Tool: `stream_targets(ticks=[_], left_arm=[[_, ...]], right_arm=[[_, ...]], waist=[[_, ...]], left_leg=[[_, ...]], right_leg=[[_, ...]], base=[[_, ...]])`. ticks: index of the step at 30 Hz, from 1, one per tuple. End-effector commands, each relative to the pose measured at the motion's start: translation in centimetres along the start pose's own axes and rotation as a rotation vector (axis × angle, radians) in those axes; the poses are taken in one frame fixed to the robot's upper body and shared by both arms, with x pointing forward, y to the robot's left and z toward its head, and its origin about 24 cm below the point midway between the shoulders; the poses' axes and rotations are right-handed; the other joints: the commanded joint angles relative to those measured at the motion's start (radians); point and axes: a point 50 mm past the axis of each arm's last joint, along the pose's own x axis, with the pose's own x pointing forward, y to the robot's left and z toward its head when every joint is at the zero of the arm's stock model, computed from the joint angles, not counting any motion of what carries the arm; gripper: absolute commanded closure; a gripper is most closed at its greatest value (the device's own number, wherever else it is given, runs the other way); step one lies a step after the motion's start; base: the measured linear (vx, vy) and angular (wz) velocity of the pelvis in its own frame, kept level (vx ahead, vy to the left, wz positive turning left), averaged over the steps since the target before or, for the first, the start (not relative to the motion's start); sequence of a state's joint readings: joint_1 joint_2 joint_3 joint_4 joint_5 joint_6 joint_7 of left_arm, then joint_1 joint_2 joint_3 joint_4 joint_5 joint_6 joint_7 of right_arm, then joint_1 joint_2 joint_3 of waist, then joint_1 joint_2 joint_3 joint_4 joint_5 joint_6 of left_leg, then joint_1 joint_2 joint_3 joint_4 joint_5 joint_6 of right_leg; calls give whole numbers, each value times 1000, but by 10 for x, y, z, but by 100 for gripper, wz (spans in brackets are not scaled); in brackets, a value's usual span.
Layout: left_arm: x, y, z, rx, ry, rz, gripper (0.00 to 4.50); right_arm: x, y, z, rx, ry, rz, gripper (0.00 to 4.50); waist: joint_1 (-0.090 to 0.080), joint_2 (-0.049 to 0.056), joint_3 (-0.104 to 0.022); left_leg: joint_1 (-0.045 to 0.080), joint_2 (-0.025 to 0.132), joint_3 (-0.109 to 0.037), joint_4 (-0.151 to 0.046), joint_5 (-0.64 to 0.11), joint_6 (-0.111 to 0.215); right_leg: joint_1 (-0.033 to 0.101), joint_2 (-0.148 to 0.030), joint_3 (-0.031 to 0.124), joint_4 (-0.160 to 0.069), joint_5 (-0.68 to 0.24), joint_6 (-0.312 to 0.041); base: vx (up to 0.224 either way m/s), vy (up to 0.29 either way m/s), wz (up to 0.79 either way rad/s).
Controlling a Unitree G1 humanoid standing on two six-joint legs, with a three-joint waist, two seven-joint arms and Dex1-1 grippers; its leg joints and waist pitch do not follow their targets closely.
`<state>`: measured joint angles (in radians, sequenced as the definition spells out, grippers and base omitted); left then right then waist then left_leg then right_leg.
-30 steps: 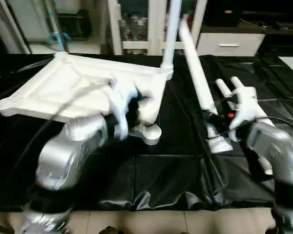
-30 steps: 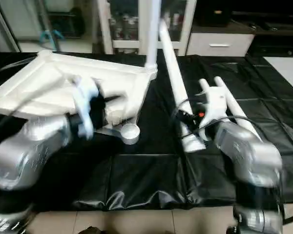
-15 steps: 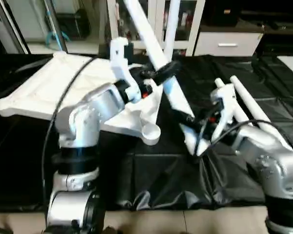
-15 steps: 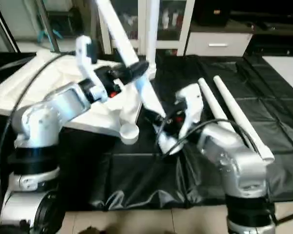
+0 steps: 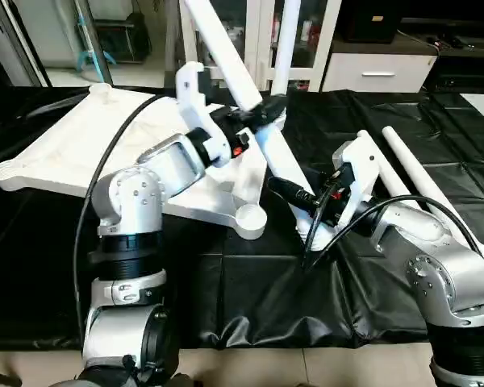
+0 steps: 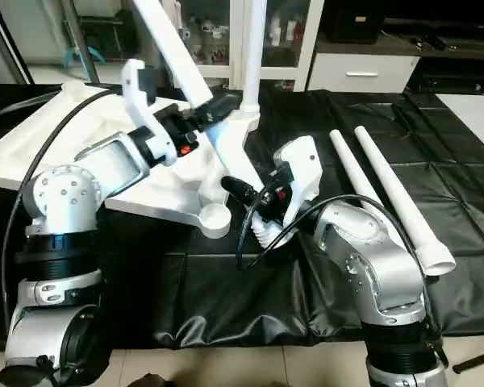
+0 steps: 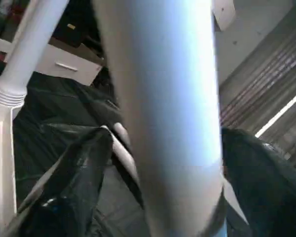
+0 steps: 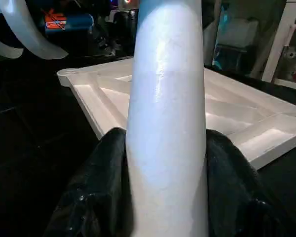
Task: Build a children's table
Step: Pick table leg
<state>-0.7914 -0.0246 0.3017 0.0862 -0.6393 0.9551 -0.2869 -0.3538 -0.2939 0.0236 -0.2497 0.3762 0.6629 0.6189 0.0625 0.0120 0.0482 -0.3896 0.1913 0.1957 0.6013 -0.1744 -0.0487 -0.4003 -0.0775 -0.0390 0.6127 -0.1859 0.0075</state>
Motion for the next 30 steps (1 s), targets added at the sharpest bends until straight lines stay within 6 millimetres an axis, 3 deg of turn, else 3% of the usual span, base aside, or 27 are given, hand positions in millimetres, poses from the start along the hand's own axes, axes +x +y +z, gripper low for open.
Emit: stream_targets(ticks=[1,11,12,17,20,24,28,30], left_arm=[[2,-3,2,-10,1,-7,105],[2,-6,1,-31,3,-1,187],[3,-4,4,-28,-13,15,207],[3,0,12,4,-40,57,240],[3,2,16,23,-44,63,268],[3,0,20,36,-40,44,274],[4,-8,22,53,-36,-4,276],[5,-11,21,56,-31,-22,276]], right_arm=[[1,-1,2,-25,-3,-3,266],[5,0,2,-40,-9,-1,266],[6,-1,2,-25,-19,-3,210],[5,-2,8,19,-56,4,180],[-4,-10,20,86,-109,16,144],[-17,-24,30,119,-129,14,118],[-33,-40,27,142,-29,10,86],[-39,-38,22,184,38,72,86]], waist=[[4,-13,-68],[3,-14,-66],[3,-12,-66],[2,-12,-67],[1,-12,-67],[5,-12,-70],[10,-14,-70],[12,-15,-68]], left_leg=[[21,26,-17,-60,-132,25],[21,26,-16,-61,-136,25],[21,26,-17,-61,-140,24],[22,26,-18,-62,-141,28],[23,25,-18,-61,-137,31],[23,25,-16,-58,-104,38],[24,25,-14,-55,-97,41],[22,24,-14,-55,-102,43]], right_leg=[[45,-47,30,-73,-157,-182],[46,-47,31,-72,-139,-193],[46,-48,31,-73,-146,-191],[47,-46,30,-73,-146,-184],[47,-45,30,-71,-131,-187],[50,-44,29,-65,-84,-204],[52,-46,29,-66,-88,-216],[53,-47,29,-68,-107,-215]], base=[[0,0,0],[0,0,0],[0,0,0],[0,0,0],[0,0,0],[0,0,0],[0,0,0],[0,0,0]])
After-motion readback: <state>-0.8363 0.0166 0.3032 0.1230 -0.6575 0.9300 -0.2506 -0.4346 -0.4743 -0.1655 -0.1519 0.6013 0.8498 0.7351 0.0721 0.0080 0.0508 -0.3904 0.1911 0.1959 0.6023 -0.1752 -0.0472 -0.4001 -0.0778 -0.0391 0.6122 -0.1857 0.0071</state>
